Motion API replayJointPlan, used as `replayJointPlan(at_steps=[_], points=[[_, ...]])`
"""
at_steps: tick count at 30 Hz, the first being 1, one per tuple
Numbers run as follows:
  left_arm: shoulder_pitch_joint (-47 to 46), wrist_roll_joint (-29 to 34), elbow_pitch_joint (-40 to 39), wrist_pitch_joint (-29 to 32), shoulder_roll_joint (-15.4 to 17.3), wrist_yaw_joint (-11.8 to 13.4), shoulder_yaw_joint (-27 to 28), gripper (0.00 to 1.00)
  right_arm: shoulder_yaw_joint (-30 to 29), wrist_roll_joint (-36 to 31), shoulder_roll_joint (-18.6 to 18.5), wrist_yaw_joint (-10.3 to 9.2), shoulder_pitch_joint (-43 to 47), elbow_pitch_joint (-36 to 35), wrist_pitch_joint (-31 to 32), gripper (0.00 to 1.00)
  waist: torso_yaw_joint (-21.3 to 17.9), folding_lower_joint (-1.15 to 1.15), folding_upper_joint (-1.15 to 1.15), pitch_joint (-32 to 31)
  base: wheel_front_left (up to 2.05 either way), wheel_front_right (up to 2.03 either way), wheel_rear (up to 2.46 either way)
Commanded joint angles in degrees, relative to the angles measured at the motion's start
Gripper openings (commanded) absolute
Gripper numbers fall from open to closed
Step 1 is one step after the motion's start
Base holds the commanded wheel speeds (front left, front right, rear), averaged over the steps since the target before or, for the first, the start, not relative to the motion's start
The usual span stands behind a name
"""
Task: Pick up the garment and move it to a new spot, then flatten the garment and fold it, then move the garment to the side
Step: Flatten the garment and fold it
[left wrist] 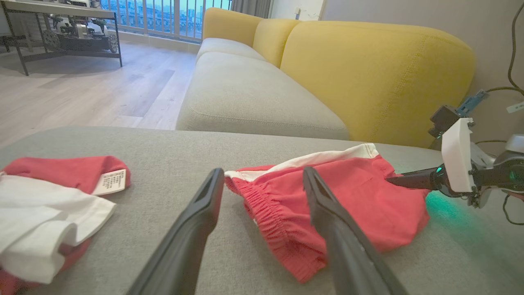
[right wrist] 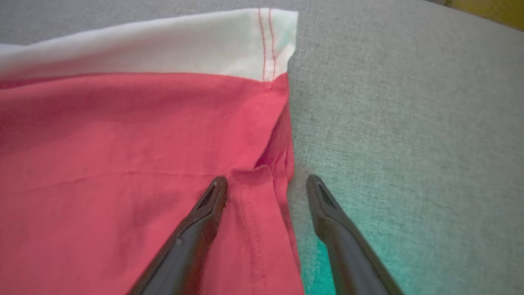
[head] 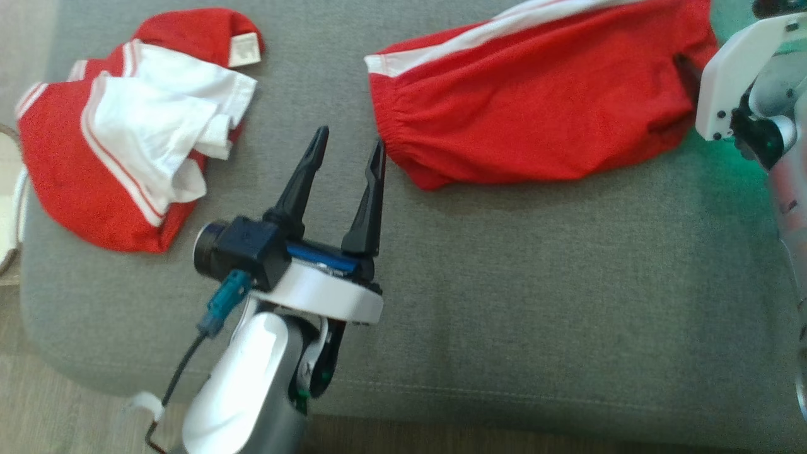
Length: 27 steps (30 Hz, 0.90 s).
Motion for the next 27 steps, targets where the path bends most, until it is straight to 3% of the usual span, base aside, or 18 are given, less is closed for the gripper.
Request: replayJointPlan(at_steps=[1, 3, 5, 6, 12, 19, 27], points=[[0.42, 1.03, -2.48, -0.28, 0.85, 0.15, 1.63, 1.00, 1.91, -0.68, 1.33, 0.00, 1.98, 1.68, 2.44, 1.00, 0.97, 0.01, 0.00, -1.04, 0.00, 0.00, 0.00], [1.46, 1.49, -3.10, -0.28, 0.98, 0.41, 1.80, 1.00, 2.37, -0.49, 1.54, 0.00, 2.16, 3.41, 4.22, 0.96, 1.55, 0.01, 0.00, -1.68, 0.00, 0.00, 0.00], [2.35, 1.93, -3.69, -0.28, 1.21, 0.76, 2.07, 1.00, 2.68, -0.16, 1.41, 0.00, 2.23, 4.32, 4.63, 0.09, 1.97, 0.01, 0.00, -2.24, 0.00, 0.00, 0.00], [2.78, 2.11, -3.95, -0.28, 1.36, 1.00, 2.27, 1.00, 2.82, -0.13, 1.19, 0.00, 2.26, 4.52, 4.28, 0.00, 2.07, 0.01, 0.00, -2.48, 0.00, 0.00, 0.00], [5.60, 3.11, -4.77, -0.28, 2.65, 3.14, 4.06, 1.00, 0.92, -0.52, -0.84, 0.00, 2.47, 4.99, -1.41, 0.00, 0.92, 0.01, 0.00, -4.14, 0.00, 0.00, 0.00], [8.47, 3.43, -5.01, -0.28, 4.22, 5.67, 6.19, 1.00, 0.87, -2.92, -4.48, 0.00, 2.38, 4.46, -4.63, 0.00, -3.34, 0.01, 0.00, -5.41, 0.00, 0.00, 0.00], [9.56, 2.85, -5.42, 0.21, 4.83, 6.08, 6.48, 1.00, 1.13, -6.85, -8.77, 0.00, 1.18, 2.43, -4.65, 0.00, -6.41, 0.01, 0.00, -5.83, 0.00, 0.00, 0.00]])
